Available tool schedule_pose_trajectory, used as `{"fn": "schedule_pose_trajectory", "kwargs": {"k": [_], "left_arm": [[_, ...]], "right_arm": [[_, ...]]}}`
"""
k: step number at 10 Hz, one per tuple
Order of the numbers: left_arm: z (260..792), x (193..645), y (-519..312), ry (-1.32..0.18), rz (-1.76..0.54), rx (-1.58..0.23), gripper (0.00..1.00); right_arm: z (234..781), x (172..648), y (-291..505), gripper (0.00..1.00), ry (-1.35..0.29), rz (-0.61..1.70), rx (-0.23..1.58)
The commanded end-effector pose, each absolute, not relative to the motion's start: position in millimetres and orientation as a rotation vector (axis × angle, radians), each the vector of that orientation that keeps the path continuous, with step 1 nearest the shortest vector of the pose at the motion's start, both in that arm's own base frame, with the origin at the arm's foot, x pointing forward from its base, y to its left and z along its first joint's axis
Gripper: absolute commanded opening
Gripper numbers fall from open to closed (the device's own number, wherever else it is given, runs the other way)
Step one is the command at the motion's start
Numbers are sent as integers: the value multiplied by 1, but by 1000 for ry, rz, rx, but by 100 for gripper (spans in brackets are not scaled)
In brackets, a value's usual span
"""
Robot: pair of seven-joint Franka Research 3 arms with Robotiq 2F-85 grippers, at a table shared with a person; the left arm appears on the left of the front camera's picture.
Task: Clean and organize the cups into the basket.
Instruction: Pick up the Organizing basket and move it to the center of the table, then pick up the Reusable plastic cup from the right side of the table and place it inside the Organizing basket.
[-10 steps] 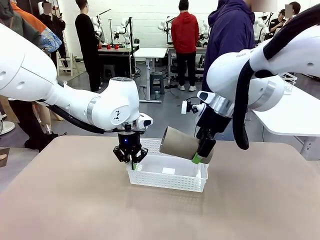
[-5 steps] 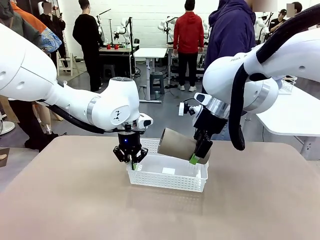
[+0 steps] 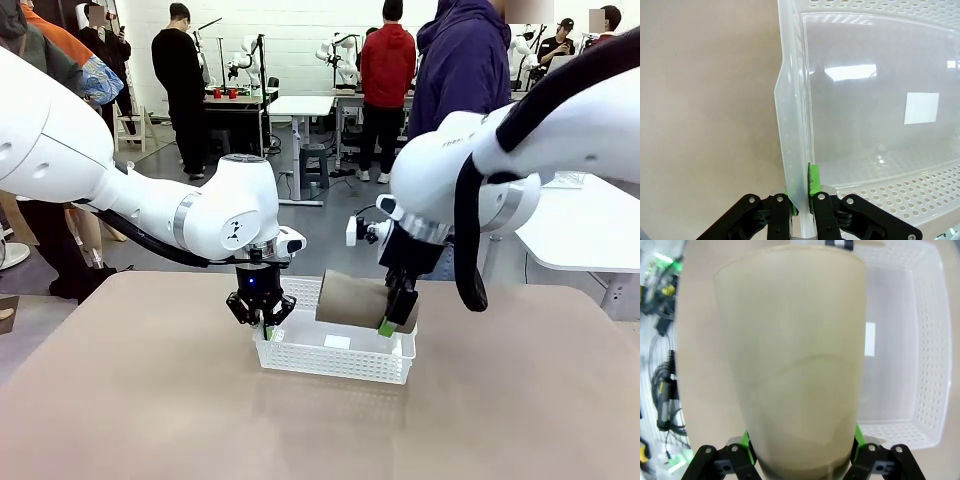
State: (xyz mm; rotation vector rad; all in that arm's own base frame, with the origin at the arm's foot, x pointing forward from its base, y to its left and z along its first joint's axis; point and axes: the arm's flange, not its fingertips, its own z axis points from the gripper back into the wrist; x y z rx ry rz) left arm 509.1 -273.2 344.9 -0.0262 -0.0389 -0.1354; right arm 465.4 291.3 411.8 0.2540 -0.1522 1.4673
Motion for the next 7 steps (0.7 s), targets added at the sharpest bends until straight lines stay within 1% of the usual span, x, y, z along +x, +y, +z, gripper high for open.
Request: {"fn": "schedule_pose_trajectory", "kwargs": {"k": [1,7], "left_arm": [[344,509,-272,-39,-139,-21,0],[344,509,-272,-39,-139,-21,0]], "right_arm": [[403,477,314,79,-128,1419,153],[372,499,316,79,-217,1372,-65]]}}
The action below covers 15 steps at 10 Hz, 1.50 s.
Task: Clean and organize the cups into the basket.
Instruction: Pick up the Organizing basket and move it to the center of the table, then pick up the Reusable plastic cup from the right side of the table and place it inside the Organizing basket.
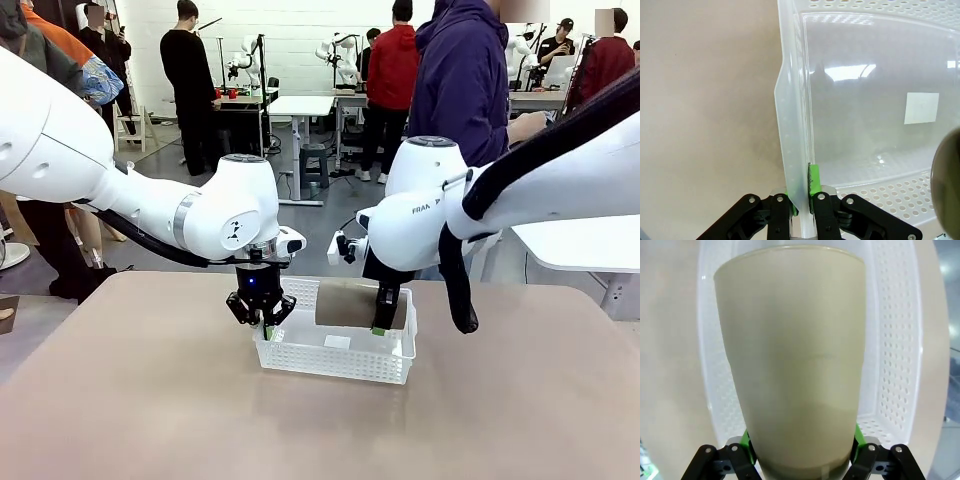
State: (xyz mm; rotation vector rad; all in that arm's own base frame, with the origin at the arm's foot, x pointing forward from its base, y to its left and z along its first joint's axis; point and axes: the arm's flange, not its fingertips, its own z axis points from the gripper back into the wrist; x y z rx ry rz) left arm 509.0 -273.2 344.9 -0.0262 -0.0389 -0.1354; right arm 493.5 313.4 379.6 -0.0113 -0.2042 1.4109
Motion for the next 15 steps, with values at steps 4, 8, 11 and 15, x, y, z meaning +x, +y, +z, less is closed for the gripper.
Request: {"fn": "schedule_pose_trajectory", "kwargs": {"k": [4,8,11,15], "left_arm": [[344,509,-272,-39,-139,-21,0],[344,509,-272,-39,-139,-21,0],[344,509,-272,-39,-139,-21,0],[344,509,-272,-39,-139,-21,0]], "right_arm": [[347,509,308,79,-153,1368,17],[330,508,305,79,-78,1381,120],[324,505,306,88,-41,1401,146],[322,504,307,100,-33,1418,158]]}}
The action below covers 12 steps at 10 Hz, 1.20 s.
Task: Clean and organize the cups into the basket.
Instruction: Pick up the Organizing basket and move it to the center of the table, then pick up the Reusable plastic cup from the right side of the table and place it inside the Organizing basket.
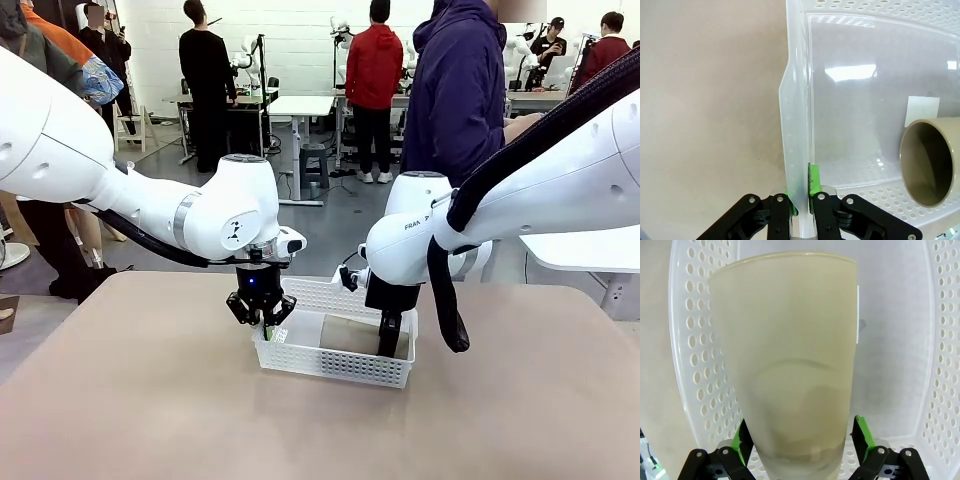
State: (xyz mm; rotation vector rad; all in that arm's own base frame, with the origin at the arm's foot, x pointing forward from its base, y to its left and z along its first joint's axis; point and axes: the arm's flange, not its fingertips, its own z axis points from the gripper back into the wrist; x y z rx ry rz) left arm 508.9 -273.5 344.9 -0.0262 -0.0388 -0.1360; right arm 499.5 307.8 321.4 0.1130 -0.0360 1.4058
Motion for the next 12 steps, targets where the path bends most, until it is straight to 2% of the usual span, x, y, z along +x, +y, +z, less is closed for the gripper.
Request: {"fn": "schedule_pose_trajectory", "kwargs": {"k": [1,3,4,7,10,12], "left_arm": [[344,509,-272,-39,-139,-21,0],[344,509,-272,-39,-139,-21,0],[344,509,-272,-39,-139,-21,0],[344,509,-272,-39,-139,-21,0],[344,509,-272,-39,-139,-21,0],[344,509,-272,-39,-139,-21,0]], "right_arm": [[321,505,307,100,-37,1419,159],[343,500,303,100,-106,1431,164],[382,493,290,100,-248,1437,204],[482,471,195,100,-578,1438,479],[489,453,57,100,-807,1437,722],[458,445,-24,100,-817,1484,769]]}}
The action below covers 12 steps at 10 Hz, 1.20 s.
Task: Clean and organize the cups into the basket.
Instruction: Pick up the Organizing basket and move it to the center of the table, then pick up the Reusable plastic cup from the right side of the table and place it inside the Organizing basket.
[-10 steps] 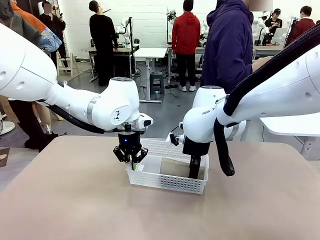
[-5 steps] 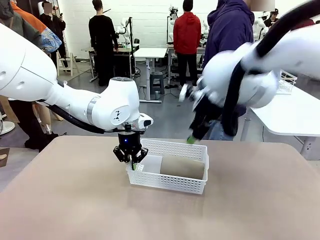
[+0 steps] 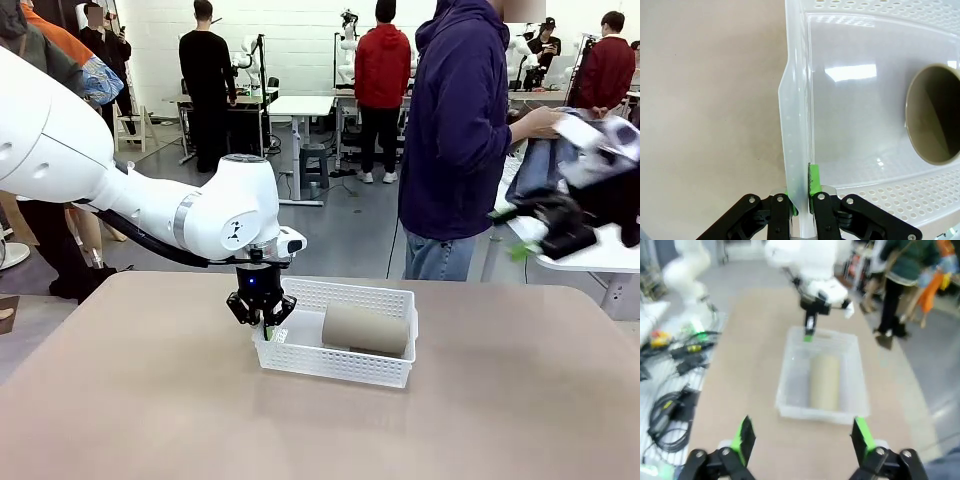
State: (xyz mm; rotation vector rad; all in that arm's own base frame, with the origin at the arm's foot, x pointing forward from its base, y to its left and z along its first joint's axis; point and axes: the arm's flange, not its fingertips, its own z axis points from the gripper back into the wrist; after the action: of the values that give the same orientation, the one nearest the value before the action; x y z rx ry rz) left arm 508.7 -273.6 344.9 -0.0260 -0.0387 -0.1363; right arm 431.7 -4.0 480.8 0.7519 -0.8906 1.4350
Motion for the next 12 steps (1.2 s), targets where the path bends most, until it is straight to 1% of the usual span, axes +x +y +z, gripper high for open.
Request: {"fn": "schedule_pose_trajectory", "kwargs": {"k": [1,5,7,9,12], "left_arm": [[344,509,-272,-39,-139,-21,0],[344,509,-272,-39,-139,-21,0],[344,509,-272,-39,-139,-21,0],[344,509,-272,-39,-139,-21,0],[344,509,-272,-39,-139,-21,0]], "right_arm": [[444,441,-55,100,-847,1479,799],[394,427,-134,100,-933,1382,827],[382,416,-162,100,-1030,1284,821],[376,412,-174,100,-1064,1215,829],[375,416,-176,100,-1070,1180,840]]}}
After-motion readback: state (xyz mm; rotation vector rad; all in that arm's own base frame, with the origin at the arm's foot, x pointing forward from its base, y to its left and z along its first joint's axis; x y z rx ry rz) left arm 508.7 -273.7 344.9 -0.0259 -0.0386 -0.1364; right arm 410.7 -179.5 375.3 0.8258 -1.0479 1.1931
